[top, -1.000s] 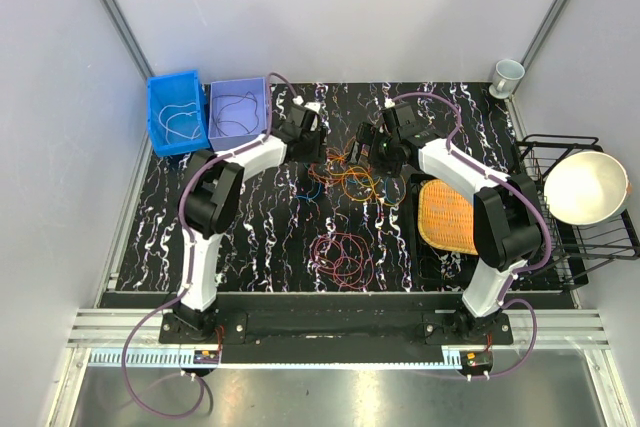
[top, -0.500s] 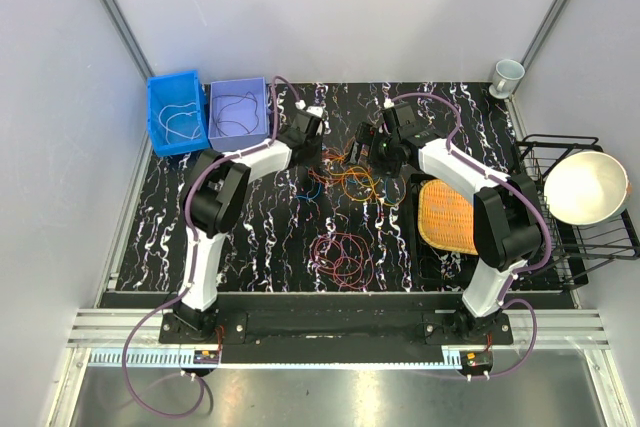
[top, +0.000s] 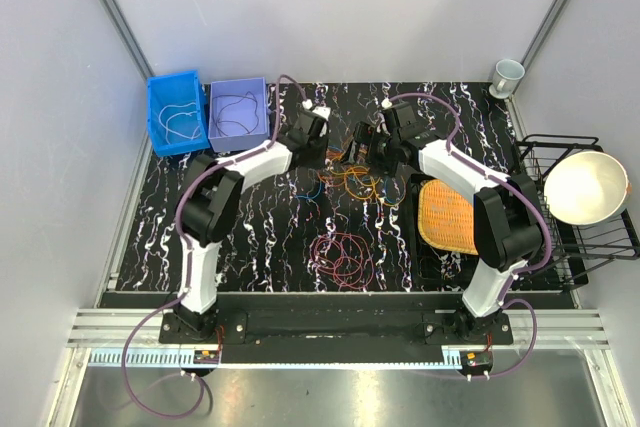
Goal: Untangle the cables
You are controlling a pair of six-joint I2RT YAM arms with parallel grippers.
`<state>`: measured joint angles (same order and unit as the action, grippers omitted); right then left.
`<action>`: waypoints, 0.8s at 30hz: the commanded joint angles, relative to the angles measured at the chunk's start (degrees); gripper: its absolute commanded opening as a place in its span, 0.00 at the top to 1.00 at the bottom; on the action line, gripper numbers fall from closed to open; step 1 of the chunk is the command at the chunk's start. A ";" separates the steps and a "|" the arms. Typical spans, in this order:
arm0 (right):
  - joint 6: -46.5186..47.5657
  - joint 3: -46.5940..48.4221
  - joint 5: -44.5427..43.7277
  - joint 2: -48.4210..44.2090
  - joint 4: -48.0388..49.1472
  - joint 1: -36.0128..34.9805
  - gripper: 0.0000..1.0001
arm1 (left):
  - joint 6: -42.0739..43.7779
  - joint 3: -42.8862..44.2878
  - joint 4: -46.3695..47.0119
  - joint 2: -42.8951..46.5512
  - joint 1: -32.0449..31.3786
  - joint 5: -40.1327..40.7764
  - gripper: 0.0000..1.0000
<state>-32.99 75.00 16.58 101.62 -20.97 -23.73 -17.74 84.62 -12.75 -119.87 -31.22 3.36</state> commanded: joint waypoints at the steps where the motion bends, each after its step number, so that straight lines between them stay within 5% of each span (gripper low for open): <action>1: 0.04 -1.78 3.81 -4.49 4.97 0.26 0.00 | 2.27 2.92 -1.83 10.88 -0.51 -4.40 1.00; 18: -0.76 3.57 14.71 -11.35 10.60 0.26 0.00 | 12.98 24.09 -24.94 33.03 -0.51 6.13 1.00; 24: -1.28 0.85 23.20 -14.43 19.46 0.26 0.00 | 15.54 17.26 -26.53 41.28 -0.33 9.64 1.00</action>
<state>-34.22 75.70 31.07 91.18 -10.46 -23.66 -5.56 106.43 -35.40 -83.48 -31.86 8.49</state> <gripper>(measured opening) 0.994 0.012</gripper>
